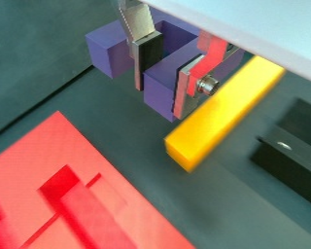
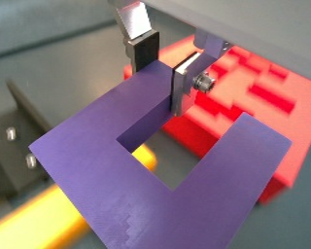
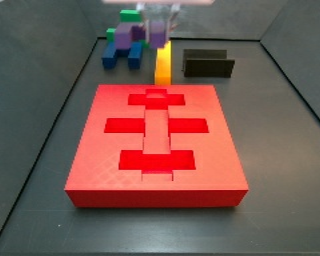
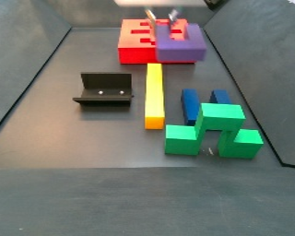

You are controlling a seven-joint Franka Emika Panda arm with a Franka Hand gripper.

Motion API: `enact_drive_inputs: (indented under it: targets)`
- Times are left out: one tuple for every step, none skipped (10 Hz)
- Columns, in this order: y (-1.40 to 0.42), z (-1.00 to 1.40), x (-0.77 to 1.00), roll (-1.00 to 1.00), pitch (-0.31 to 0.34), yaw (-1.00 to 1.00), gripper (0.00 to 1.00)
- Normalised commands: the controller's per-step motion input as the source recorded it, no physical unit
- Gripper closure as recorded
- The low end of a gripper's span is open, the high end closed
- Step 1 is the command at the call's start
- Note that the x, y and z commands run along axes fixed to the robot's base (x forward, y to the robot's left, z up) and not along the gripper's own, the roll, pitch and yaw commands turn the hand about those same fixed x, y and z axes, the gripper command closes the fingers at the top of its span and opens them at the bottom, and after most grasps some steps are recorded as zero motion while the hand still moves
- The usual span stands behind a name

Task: Pick up the purple object. Move up. Place the purple object on the fixture. Regrasp the purple object. Move to above the board. Insert the purple object.
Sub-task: Place the purple object on the fixture.

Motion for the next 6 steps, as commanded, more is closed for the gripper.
enact_drive_inputs:
  targets:
    - [0.04, 0.67, 0.77, -0.84, 0.000, -0.33, 1.00]
    - [0.02, 0.49, 0.78, -0.76, 0.000, -0.39, 1.00]
    - [0.05, 0.30, 0.78, -0.67, 0.000, -0.42, 1.00]
    - [0.05, 0.22, 0.81, -0.60, 0.003, -0.40, 1.00]
    - [0.07, 0.15, 0.86, -0.53, 0.026, -0.37, 1.00]
    - [0.10, 0.07, 0.92, -0.44, 0.040, -0.32, 1.00]
